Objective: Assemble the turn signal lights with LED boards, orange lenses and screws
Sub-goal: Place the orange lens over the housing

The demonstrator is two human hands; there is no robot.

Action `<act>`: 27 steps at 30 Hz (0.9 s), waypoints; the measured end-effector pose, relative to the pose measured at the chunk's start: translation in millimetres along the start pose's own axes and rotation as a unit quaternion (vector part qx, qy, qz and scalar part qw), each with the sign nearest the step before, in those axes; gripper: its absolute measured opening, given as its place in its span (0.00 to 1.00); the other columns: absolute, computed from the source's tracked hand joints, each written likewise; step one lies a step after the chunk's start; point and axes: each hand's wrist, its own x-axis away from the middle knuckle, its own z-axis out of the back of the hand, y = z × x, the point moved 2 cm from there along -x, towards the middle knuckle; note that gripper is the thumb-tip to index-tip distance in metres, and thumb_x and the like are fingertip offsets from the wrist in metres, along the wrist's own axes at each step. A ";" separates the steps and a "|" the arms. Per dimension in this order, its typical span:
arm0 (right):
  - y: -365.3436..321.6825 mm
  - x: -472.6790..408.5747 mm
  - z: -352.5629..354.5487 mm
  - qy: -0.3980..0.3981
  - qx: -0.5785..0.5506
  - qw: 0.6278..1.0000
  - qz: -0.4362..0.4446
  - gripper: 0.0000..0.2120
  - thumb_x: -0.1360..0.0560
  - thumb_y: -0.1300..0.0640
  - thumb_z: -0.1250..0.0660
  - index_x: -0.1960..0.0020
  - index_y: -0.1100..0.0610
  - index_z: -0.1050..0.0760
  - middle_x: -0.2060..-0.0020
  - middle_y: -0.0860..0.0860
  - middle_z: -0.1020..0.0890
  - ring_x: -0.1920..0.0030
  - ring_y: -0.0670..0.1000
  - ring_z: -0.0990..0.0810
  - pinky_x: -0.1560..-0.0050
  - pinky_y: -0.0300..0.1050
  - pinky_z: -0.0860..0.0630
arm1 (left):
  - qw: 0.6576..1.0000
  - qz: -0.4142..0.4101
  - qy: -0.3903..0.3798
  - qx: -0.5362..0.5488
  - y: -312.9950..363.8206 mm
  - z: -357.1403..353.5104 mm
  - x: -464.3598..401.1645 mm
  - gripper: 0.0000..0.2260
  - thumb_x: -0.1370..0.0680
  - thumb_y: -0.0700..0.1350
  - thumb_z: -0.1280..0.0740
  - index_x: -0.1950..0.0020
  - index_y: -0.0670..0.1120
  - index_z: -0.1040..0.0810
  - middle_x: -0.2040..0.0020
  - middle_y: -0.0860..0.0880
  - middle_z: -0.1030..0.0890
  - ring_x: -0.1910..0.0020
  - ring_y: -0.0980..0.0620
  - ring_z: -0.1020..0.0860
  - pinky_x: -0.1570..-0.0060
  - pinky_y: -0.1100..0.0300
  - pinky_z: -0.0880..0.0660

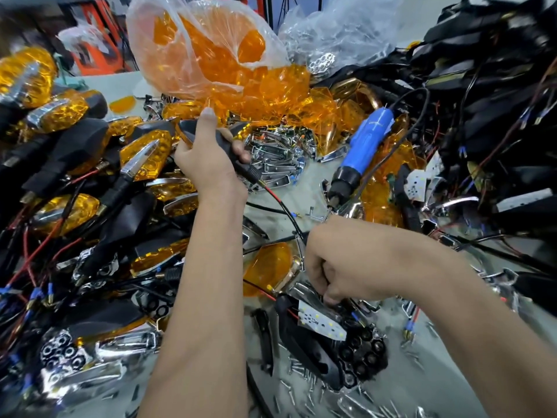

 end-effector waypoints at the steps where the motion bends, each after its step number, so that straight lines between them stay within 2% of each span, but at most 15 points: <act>1: 1.1 -1.3 0.2 0.001 -0.009 1.000 0.008 0.09 0.30 0.59 0.21 0.65 0.52 0.20 0.79 0.41 0.25 0.75 0.40 0.25 0.73 0.32 0.30 | 1.000 0.000 -0.002 0.000 0.0 0.2 0.2 0.08 0.17 0.41 0.32 0.50 0.40 0.31 0.71 0.47 0.27 0.77 0.49 0.31 0.75 0.59 0.33; 4: 11.8 -3.4 9.2 0.020 -0.083 0.996 0.031 0.10 0.29 0.59 0.21 0.64 0.53 0.20 0.76 0.42 0.23 0.73 0.42 0.25 0.69 0.36 0.27 | 1.000 0.013 -0.014 -0.004 -0.2 1.4 0.4 0.09 0.17 0.42 0.33 0.48 0.39 0.31 0.71 0.48 0.27 0.77 0.50 0.31 0.75 0.60 0.33; 7: 31.0 -1.7 33.2 0.079 -0.181 0.978 0.067 0.08 0.26 0.60 0.22 0.61 0.54 0.20 0.70 0.47 0.17 0.69 0.45 0.18 0.69 0.36 0.25 | 0.996 0.063 -0.063 -0.015 -2.6 2.5 0.8 0.12 0.16 0.45 0.34 0.55 0.40 0.29 0.70 0.49 0.27 0.77 0.52 0.31 0.76 0.61 0.33; 9: 40.2 -4.3 51.2 0.148 -0.304 0.936 0.100 0.06 0.24 0.64 0.25 0.58 0.60 0.21 0.63 0.53 0.13 0.64 0.53 0.13 0.70 0.42 0.20 | 0.988 0.103 -0.114 -0.019 -4.6 1.1 3.9 0.15 0.15 0.50 0.36 0.59 0.45 0.28 0.70 0.50 0.26 0.76 0.53 0.32 0.77 0.62 0.34; 11: 43.7 -12.7 66.5 0.238 -0.390 0.878 0.140 0.07 0.23 0.68 0.27 0.57 0.66 0.24 0.58 0.58 0.13 0.59 0.57 0.11 0.71 0.42 0.20 | 0.978 0.138 -0.159 -0.009 -7.9 -1.5 8.3 0.19 0.15 0.57 0.40 0.59 0.45 0.27 0.70 0.49 0.26 0.76 0.52 0.32 0.77 0.63 0.35; 13: 43.9 -26.4 78.3 0.310 -0.424 0.835 0.163 0.08 0.22 0.69 0.28 0.57 0.66 0.26 0.59 0.60 0.13 0.59 0.58 0.12 0.71 0.42 0.21 | 0.967 0.168 -0.191 0.008 -11.6 -3.5 11.1 0.26 0.17 0.64 0.44 0.60 0.44 0.27 0.70 0.48 0.26 0.76 0.51 0.32 0.77 0.63 0.35; 17: 45.9 -52.5 93.3 0.386 -0.422 0.805 0.160 0.07 0.23 0.63 0.25 0.54 0.66 0.21 0.65 0.58 0.16 0.67 0.57 0.17 0.69 0.45 0.21 | 0.955 0.189 -0.228 0.010 -14.6 -3.4 11.2 0.33 0.19 0.72 0.50 0.61 0.44 0.26 0.70 0.47 0.27 0.77 0.50 0.32 0.77 0.63 0.35; 20: 43.9 -65.3 95.7 0.416 -0.389 0.806 0.161 0.06 0.24 0.61 0.23 0.55 0.63 0.17 0.68 0.55 0.17 0.71 0.53 0.19 0.71 0.43 0.22 | 0.955 0.174 -0.239 -0.021 -14.7 -4.6 11.3 0.33 0.19 0.72 0.50 0.63 0.46 0.25 0.70 0.48 0.27 0.77 0.50 0.33 0.77 0.62 0.35; 23: 42.0 -73.8 94.1 0.403 -0.409 0.800 0.176 0.03 0.24 0.63 0.24 0.56 0.62 0.15 0.69 0.52 0.15 0.71 0.50 0.18 0.69 0.41 0.21 | 0.957 0.162 -0.231 -0.060 -16.7 -6.5 10.4 0.30 0.16 0.67 0.46 0.65 0.46 0.25 0.71 0.48 0.27 0.78 0.50 0.33 0.77 0.62 0.36; 25: 42.6 -76.4 91.4 0.369 -0.433 0.799 0.192 0.01 0.24 0.67 0.26 0.53 0.64 0.15 0.67 0.54 0.14 0.68 0.51 0.16 0.66 0.39 0.20 | 0.956 0.166 -0.230 -0.077 -18.1 -7.4 10.1 0.29 0.16 0.65 0.45 0.66 0.46 0.25 0.71 0.47 0.27 0.78 0.50 0.33 0.77 0.62 0.36; 27: 42.9 -78.4 88.4 0.339 -0.448 0.802 0.205 0.03 0.23 0.69 0.27 0.50 0.66 0.15 0.64 0.60 0.15 0.66 0.55 0.16 0.63 0.41 0.19 | 0.952 0.170 -0.240 -0.089 -18.8 -8.2 10.5 0.31 0.16 0.64 0.47 0.69 0.48 0.24 0.73 0.48 0.27 0.77 0.50 0.32 0.77 0.62 0.37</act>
